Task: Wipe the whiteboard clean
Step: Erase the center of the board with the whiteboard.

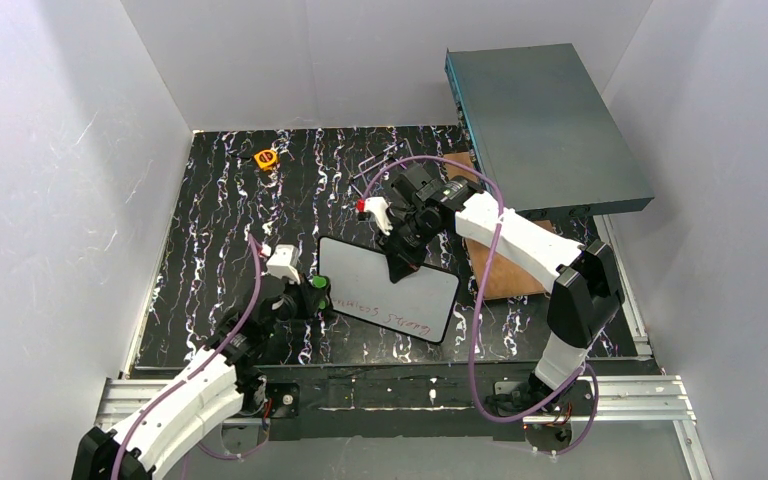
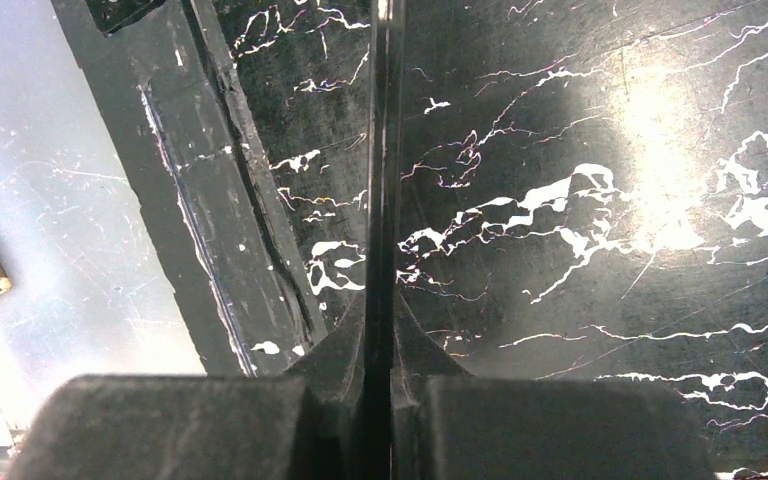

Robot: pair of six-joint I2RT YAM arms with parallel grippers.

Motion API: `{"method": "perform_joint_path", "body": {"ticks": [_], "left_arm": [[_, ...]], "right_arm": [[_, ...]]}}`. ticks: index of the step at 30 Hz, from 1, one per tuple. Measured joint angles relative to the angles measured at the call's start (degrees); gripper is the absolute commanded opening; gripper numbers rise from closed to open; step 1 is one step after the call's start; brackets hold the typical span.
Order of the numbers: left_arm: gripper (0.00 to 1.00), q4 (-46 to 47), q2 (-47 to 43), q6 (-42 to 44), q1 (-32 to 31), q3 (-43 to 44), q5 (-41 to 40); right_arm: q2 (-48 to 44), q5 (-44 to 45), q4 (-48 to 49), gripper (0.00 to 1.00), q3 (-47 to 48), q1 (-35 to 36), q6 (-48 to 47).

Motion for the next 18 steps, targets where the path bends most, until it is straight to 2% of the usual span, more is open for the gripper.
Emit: {"method": "perform_joint_path", "body": {"ticks": [15,18], "left_arm": [[0.00,2.27,9.35,-2.27,-1.60,-0.02,-1.84],[0.00,2.54,14.12,-3.50,-2.03,-0.02,-1.57]], "right_arm": [[1.97,0.24,0.00,0.01,2.62,-0.94,6.73],[2.40,0.48,0.09,0.01,3.30,-1.20,7.58]]}}
